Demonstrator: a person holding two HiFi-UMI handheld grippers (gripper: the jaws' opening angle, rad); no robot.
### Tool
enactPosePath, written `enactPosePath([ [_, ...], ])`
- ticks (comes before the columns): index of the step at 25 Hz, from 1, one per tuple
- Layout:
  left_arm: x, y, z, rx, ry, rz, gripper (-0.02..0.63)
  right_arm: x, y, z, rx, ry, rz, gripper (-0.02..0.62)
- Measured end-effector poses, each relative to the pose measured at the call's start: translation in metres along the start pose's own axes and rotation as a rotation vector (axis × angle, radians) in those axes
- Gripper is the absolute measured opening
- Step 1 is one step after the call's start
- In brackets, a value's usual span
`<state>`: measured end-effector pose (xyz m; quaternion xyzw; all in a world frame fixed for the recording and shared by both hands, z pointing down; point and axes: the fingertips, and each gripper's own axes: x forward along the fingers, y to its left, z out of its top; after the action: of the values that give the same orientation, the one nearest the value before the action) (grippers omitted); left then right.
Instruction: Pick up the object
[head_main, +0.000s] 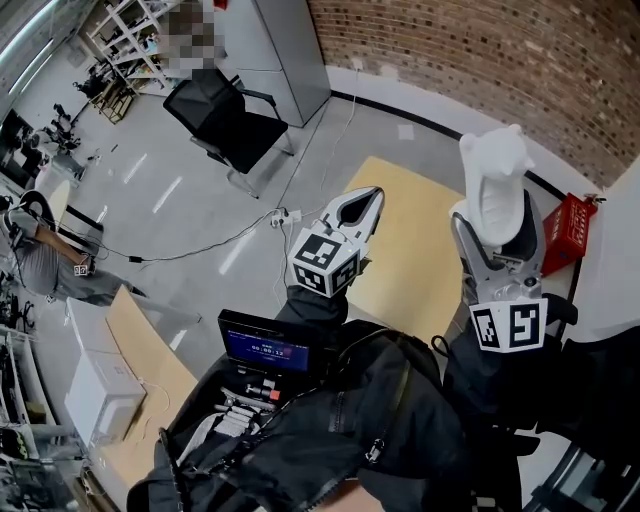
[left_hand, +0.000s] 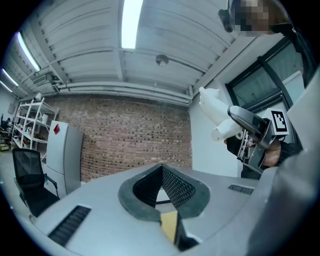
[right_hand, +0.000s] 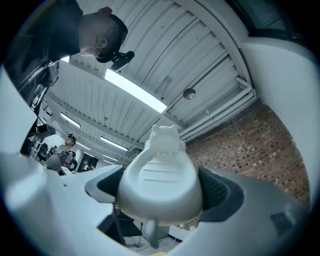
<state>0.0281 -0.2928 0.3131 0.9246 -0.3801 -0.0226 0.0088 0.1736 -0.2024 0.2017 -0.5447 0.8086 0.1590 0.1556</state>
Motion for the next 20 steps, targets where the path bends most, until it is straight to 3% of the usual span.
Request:
enactPosePath([
  [20, -0.005, -0.008, 0.015, 0.022, -0.030, -0.006, -0.003, -0.006, -0.002, 0.003, -0.031, -0.010, -0.016, 0.485],
])
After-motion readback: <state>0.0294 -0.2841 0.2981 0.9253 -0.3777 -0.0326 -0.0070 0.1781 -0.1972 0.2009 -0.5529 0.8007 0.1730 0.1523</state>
